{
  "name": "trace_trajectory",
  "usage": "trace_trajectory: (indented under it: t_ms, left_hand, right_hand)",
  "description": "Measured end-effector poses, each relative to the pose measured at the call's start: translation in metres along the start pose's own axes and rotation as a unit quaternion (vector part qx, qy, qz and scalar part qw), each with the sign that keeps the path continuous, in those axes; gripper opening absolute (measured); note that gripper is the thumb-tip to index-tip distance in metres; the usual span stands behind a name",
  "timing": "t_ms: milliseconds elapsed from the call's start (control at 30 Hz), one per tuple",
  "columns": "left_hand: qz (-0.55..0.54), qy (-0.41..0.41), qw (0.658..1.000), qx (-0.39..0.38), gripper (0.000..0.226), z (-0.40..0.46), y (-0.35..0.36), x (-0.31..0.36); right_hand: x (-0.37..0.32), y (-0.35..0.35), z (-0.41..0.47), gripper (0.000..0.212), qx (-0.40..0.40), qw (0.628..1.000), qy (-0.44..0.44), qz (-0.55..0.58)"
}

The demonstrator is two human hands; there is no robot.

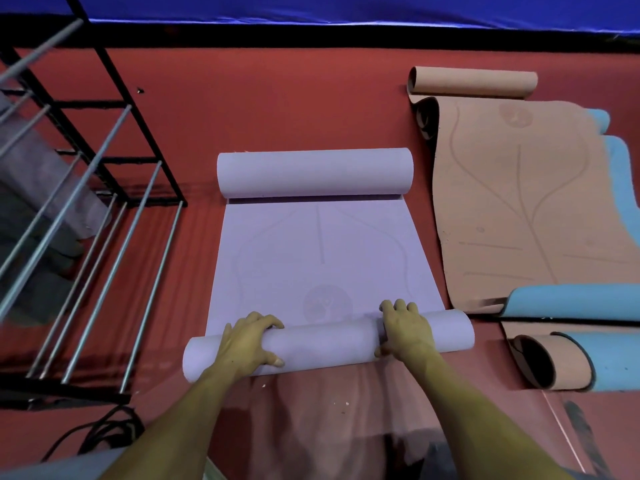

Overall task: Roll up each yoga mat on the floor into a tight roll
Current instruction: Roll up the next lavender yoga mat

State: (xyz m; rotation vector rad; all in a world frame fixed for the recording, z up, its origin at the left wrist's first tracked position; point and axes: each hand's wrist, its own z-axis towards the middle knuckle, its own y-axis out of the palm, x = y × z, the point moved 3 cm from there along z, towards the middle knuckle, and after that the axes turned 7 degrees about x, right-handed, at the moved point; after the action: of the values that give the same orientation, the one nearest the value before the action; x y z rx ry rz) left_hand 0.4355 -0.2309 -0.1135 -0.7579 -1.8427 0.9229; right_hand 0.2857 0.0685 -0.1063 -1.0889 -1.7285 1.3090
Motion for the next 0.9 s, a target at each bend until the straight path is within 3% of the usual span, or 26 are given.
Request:
trace_trajectory:
  t_ms: [133,433,533,667,900]
  left_hand:
    - [0.013,-0.014,1.0,0.012,0.073,0.006,-0.004,0.004]
    - [0.008,-0.048,0.999,0.003,0.058,0.016,-0.008,0.013]
    - [0.052,-0.04,0.998,0.008,0.061,0.018,-0.009,0.015]
    - [0.031,-0.052,0.998,0.013,0.055,0.023,-0.013,0.019]
    - [0.057,-0.072,0.996,0.021,0.045,0.028,-0.015,0.029]
  right_hand:
    - [0.001,0.0,0.002,0.065,0.009,1.0,0.005,0.008]
    - [0.001,-0.006,0.008,0.068,0.018,0.999,0.006,0.033]
    - [-0.001,-0.008,0.007,0.061,0.019,0.999,0.008,0.044]
    - [-0.006,-0.009,0.007,0.052,0.028,0.999,0.008,0.033]
    - [-0.007,-0.013,0.008,0.052,0.01,0.997,0.0,0.081]
